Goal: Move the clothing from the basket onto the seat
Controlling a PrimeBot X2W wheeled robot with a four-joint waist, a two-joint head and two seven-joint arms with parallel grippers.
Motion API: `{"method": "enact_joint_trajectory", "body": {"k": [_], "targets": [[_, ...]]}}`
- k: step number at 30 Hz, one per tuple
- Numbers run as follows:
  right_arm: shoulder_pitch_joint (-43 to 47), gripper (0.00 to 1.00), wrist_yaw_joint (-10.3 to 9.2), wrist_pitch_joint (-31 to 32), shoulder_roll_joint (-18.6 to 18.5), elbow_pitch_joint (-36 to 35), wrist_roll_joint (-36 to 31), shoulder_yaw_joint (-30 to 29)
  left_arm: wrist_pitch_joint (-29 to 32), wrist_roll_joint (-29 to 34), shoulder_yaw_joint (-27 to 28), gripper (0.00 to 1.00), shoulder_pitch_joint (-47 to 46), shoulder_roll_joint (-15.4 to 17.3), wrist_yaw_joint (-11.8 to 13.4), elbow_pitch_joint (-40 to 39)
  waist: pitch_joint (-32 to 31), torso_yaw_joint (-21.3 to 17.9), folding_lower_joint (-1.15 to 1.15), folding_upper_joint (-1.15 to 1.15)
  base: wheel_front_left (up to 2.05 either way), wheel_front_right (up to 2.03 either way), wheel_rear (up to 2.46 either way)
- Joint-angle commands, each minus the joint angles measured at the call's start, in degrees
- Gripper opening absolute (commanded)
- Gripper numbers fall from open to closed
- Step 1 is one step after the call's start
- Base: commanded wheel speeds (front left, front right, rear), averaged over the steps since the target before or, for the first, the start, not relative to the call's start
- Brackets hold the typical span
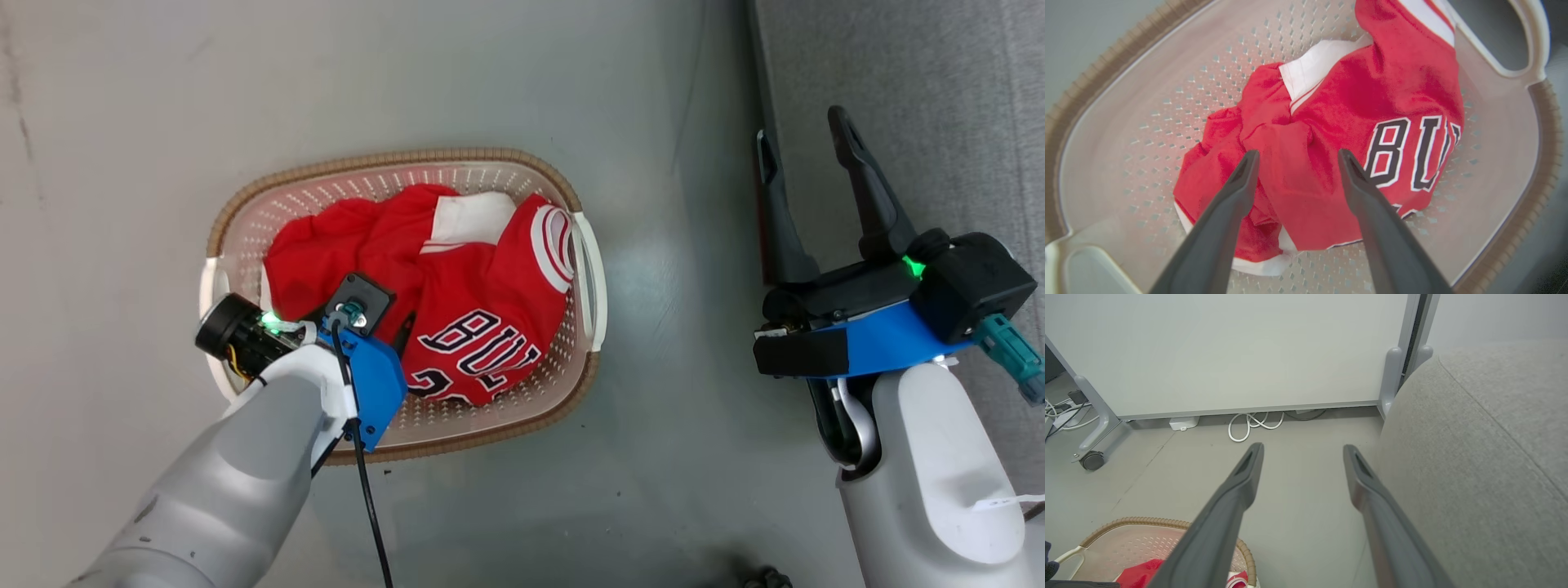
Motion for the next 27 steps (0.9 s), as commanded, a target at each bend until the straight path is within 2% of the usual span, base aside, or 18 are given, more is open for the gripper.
{"method": "enact_joint_trajectory", "body": {"k": [1,13,27], "targets": [[-1.3,1.0,0.03,-0.22,-0.22,-0.59,-0.29,-0.17,1.28,-0.82,-1.8,1.0,-2.07,0.36,-0.04,1.06,2.37,0.01,-0.01,0.0,0.0,0.0,0.0],[-3.43,1.0,0.03,-0.22,-0.22,-3.01,-0.83,-0.42,5.71,-2.43,-9.07,1.0,-7.52,-0.26,-0.04,4.69,8.91,-0.53,-0.01,0.0,0.0,0.0,0.0],[-3.56,1.0,0.03,-0.22,-0.22,-6.45,-1.15,-1.06,9.33,-0.43,-11.49,1.0,-11.51,-0.24,-0.05,7.82,14.58,-1.69,-0.01,0.0,0.0,0.0,0.0]]}}
